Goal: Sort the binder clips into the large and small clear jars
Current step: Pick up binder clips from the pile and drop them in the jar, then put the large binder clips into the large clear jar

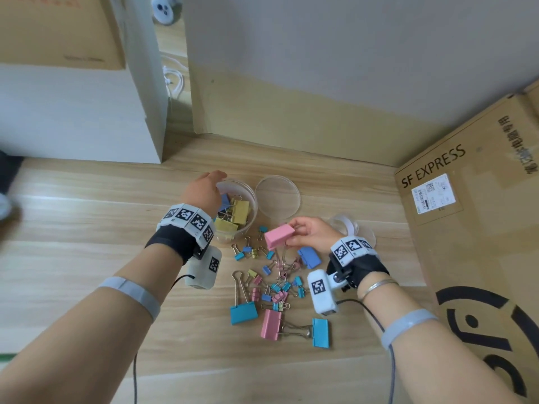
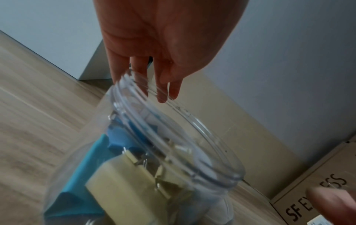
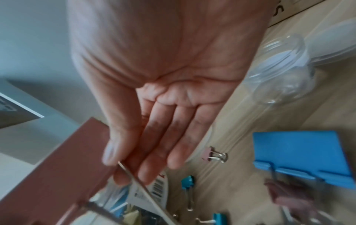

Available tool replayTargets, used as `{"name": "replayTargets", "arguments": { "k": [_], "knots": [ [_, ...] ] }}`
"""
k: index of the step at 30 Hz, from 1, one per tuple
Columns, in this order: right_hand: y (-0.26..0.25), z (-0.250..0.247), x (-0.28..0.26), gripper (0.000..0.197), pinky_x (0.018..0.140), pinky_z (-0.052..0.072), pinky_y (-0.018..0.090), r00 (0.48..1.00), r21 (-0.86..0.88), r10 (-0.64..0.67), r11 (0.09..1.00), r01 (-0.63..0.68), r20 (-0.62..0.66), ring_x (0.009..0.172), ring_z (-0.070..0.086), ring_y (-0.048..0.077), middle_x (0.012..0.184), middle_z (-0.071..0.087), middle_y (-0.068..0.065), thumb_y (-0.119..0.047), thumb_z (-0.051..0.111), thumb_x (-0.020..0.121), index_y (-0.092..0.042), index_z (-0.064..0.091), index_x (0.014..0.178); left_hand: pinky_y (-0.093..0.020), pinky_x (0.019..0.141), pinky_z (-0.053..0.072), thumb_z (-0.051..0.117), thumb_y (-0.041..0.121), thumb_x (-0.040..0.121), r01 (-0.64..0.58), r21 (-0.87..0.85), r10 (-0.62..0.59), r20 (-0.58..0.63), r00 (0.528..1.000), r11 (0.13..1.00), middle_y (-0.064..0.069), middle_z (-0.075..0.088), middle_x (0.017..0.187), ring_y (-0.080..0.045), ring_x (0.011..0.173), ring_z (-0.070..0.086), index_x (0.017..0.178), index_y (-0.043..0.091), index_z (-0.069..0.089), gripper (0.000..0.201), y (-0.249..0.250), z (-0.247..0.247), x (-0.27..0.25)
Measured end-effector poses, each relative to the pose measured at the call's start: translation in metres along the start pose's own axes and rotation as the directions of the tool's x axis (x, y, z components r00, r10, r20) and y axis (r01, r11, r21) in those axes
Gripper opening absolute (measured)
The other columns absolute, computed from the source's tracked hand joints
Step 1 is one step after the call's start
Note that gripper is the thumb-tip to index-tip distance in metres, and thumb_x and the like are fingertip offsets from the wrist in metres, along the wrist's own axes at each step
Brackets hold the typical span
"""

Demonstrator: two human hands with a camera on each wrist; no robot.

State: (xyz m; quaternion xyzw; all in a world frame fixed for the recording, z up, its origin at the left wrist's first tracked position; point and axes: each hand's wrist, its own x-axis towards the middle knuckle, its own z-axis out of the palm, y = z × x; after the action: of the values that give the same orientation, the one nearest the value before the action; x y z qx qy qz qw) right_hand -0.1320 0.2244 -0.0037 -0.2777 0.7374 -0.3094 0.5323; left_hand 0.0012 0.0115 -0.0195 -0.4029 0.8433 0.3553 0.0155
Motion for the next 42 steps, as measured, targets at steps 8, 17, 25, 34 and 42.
{"name": "replayTargets", "arguments": {
  "k": [8, 17, 25, 34, 42],
  "knots": [
    [-0.074, 0.019, 0.045, 0.02, 0.067, 0.054, 0.015, 0.956, -0.076, -0.154, 0.987, 0.14, -0.248, 0.073, 0.062, 0.001, 0.084, 0.064, -0.01, -0.011, 0.06, 0.085, -0.012, 0.057, 0.104, -0.036, 0.094, 0.046, 0.038, -0.003, 0.091, 0.053, -0.103, -0.049, 0.039, 0.998, 0.993, -0.008, 0.059, 0.131, -0.028, 0.115, 0.057, 0.13, 0.018, 0.05, 0.046, -0.014, -0.009, 0.005],
    [-0.087, 0.066, 0.096, 0.009, 0.047, 0.05, 0.02, 0.929, -0.222, -0.024, 0.973, -0.063, -0.37, 0.062, 0.066, 0.015, 0.09, 0.072, 0.008, -0.014, 0.061, 0.088, -0.012, 0.064, 0.095, -0.027, 0.089, 0.041, 0.045, 0.012, 0.094, 0.078, -0.246, -0.066, 0.057, 0.996, 0.966, -0.01, 0.061, 0.128, -0.027, 0.115, 0.057, 0.124, 0.011, 0.058, 0.033, -0.017, -0.015, 0.004],
    [-0.087, 0.083, 0.108, 0.016, 0.087, 0.053, 0.038, 0.933, -0.244, -0.005, 0.966, -0.089, -0.361, 0.094, 0.067, 0.026, 0.103, 0.072, 0.009, -0.019, 0.065, 0.085, -0.012, 0.068, 0.1, -0.026, 0.086, 0.042, 0.049, 0.009, 0.087, 0.097, -0.224, -0.087, 0.054, 0.995, 0.97, -0.01, 0.062, 0.125, -0.027, 0.112, 0.058, 0.123, 0.011, 0.058, 0.037, -0.011, -0.016, 0.0],
    [-0.052, 0.024, 0.051, 0.013, 0.068, 0.056, 0.029, 0.871, -0.293, -0.045, 0.949, -0.115, -0.489, 0.073, 0.067, 0.015, 0.093, 0.067, -0.002, -0.017, 0.05, 0.092, -0.019, 0.062, 0.092, -0.034, 0.091, 0.044, 0.048, 0.02, 0.089, 0.103, -0.226, -0.093, 0.055, 0.994, 0.969, -0.014, 0.061, 0.125, -0.031, 0.113, 0.057, 0.122, 0.007, 0.056, 0.037, -0.003, -0.015, -0.005],
    [0.037, 0.002, 0.01, 0.067, 0.083, 0.044, 0.022, 0.944, -0.715, 0.278, 0.623, -0.316, -0.175, 0.117, 0.047, 0.023, 0.133, 0.035, 0.003, 0.01, 0.064, 0.071, -0.025, 0.047, 0.126, -0.037, 0.091, 0.045, 0.045, 0.012, 0.09, 0.109, -0.184, -0.104, 0.039, 0.994, 0.977, -0.015, 0.06, 0.127, -0.033, 0.113, 0.056, 0.124, 0.006, 0.054, 0.036, 0.001, -0.014, -0.007]
  ]
}}
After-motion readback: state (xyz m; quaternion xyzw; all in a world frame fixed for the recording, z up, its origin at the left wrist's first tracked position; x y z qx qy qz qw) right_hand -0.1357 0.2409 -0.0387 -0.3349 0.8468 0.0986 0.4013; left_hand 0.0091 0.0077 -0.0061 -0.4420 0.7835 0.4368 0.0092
